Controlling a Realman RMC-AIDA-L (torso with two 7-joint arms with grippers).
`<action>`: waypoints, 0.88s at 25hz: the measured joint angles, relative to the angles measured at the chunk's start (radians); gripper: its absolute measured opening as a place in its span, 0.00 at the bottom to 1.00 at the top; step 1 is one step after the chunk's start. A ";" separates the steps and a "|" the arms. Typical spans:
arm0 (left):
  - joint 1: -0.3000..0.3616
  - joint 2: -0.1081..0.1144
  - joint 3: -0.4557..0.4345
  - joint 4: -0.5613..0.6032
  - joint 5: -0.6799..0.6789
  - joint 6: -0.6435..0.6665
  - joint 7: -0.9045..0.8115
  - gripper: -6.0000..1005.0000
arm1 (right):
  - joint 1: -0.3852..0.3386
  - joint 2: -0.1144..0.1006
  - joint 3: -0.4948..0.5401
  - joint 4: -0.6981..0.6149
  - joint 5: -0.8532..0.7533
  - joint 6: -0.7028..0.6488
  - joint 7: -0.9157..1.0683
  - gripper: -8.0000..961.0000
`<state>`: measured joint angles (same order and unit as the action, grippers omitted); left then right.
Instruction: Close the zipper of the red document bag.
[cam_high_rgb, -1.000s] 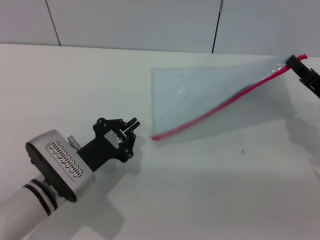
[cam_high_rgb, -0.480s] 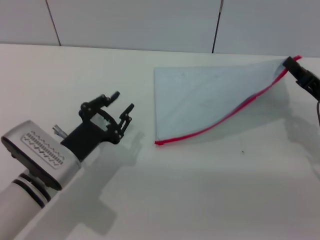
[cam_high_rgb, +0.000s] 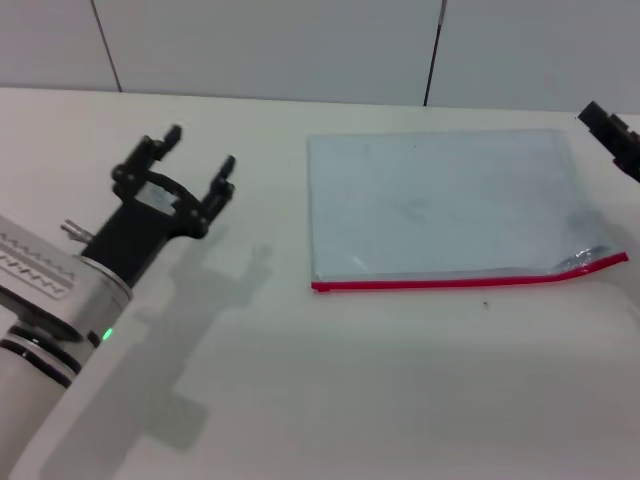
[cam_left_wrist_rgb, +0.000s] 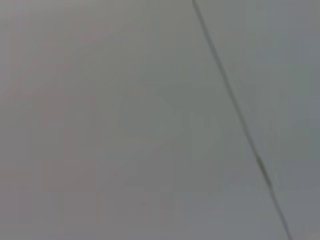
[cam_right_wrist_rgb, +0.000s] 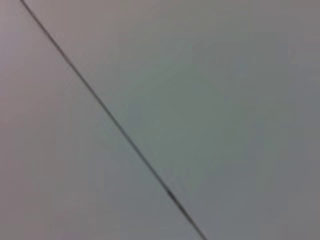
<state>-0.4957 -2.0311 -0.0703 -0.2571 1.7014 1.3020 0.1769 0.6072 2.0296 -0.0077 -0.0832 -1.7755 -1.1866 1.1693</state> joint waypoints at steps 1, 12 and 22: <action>0.003 0.000 -0.018 0.004 0.000 0.008 -0.018 0.66 | -0.003 0.000 0.000 0.000 0.008 -0.007 -0.012 0.38; 0.017 0.001 -0.145 0.084 -0.068 0.058 -0.307 0.68 | -0.045 0.006 0.002 0.112 0.175 -0.129 -0.378 0.54; 0.030 0.002 -0.146 0.089 -0.111 0.098 -0.370 0.68 | -0.080 0.012 0.010 0.236 0.303 -0.225 -0.709 0.53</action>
<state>-0.4658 -2.0293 -0.2163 -0.1680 1.5902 1.4003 -0.1926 0.5267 2.0412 0.0022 0.1525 -1.4724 -1.4118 0.4604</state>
